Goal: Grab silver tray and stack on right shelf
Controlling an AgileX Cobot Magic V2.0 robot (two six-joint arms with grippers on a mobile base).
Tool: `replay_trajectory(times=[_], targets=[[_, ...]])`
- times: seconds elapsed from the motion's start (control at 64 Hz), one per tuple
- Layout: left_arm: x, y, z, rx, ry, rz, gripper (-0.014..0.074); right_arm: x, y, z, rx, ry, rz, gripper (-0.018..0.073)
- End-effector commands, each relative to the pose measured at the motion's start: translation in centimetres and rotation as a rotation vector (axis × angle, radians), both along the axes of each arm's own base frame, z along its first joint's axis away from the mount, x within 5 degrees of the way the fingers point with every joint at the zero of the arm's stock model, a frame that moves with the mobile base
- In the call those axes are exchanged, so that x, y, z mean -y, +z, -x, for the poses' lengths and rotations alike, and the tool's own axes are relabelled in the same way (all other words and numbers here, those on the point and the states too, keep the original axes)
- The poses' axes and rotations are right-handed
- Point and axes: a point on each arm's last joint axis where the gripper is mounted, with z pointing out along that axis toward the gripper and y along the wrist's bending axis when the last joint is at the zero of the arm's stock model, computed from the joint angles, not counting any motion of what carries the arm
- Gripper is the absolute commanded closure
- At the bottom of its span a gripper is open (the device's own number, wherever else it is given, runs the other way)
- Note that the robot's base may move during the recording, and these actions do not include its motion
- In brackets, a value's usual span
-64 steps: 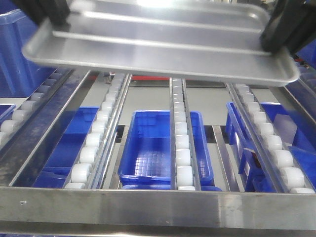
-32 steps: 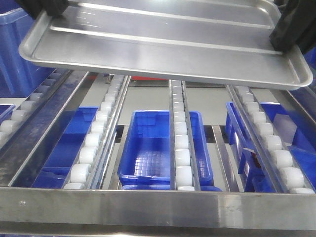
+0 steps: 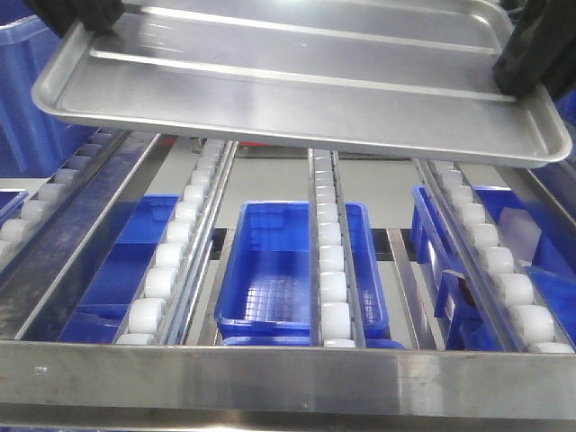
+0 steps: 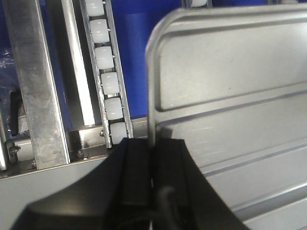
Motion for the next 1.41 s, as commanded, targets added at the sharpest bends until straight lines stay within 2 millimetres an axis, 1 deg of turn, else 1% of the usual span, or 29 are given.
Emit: replay_trajectory(times=[0.0, 1.39], targets=[[-1.3, 1.58, 0.26, 0.072, 0.01, -0.058, 0.0689, 0.91, 1.43, 0.06, 0.09, 0.005, 0.06, 0.0503], [-1.3, 1.58, 0.26, 0.072, 0.01, -0.058, 0.0689, 0.91, 1.43, 0.06, 0.09, 0.005, 0.06, 0.0503]])
